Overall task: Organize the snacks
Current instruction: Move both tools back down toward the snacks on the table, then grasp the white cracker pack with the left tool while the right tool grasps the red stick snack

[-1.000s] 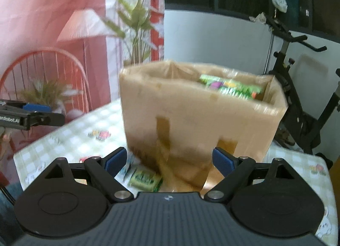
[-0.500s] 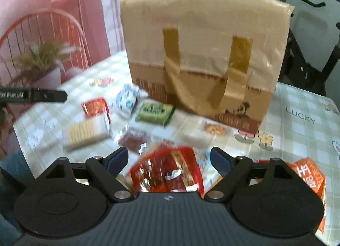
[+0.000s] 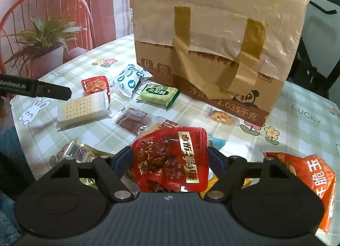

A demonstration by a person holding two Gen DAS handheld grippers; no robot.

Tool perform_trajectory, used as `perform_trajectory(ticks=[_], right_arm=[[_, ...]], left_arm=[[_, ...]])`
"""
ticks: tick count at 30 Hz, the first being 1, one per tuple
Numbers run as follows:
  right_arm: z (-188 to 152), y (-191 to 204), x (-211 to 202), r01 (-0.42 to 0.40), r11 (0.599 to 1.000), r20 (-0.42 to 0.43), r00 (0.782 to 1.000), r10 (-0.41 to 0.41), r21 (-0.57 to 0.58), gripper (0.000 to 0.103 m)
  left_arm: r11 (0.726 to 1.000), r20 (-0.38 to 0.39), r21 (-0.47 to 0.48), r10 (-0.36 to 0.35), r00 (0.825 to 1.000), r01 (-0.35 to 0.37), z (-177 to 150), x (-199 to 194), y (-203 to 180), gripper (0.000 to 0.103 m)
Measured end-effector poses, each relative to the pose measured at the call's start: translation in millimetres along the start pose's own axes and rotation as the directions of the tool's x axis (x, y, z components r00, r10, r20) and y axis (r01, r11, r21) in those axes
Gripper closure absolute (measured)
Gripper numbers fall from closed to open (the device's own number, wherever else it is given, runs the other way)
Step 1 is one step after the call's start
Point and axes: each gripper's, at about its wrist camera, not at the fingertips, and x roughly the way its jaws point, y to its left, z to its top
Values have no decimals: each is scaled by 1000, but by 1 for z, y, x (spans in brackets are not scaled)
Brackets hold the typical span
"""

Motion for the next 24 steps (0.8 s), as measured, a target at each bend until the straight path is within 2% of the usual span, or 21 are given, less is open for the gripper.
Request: perform_trajectory(ticks=[5,8,11,13,14,18,21,24], right_arm=[[0,0,-1,10,1000,17,1000,-10,-7,33],[1,-5,-3,12,1000,32,999,-12,13,44],[3,-7,-4,-2,1000,35,999,1,18,49],[5,-5,-6,-9,1000,48,999,8,12,61],[6,-4,-7,-11,1000,53,999,10,10,62],[9,-5,-9,-22,1000,69,997,20,18,78],[11,-8,-12,-25,999,80,997,23,33,80],[14,-12,-16,-37,998,101,994,31,59,82]], left_arm=[[1000,-5,0,0,1000,0,-1,1,-1,22],[1000,-11,1,-1,1000,1,-2,3,-2,22],[1000,-13,3,-7,1000,7,-2,3,-2,22],[1000,-12,3,-7,1000,7,-2,3,-2,23],[1000,-14,3,-7,1000,7,-2,3,-2,23],[1000,-27,6,-13,1000,14,-3,7,-1,30],[1000,-25,14,-19,999,20,-3,9,1,36],[999,-46,42,-29,999,31,-1,14,1,36]])
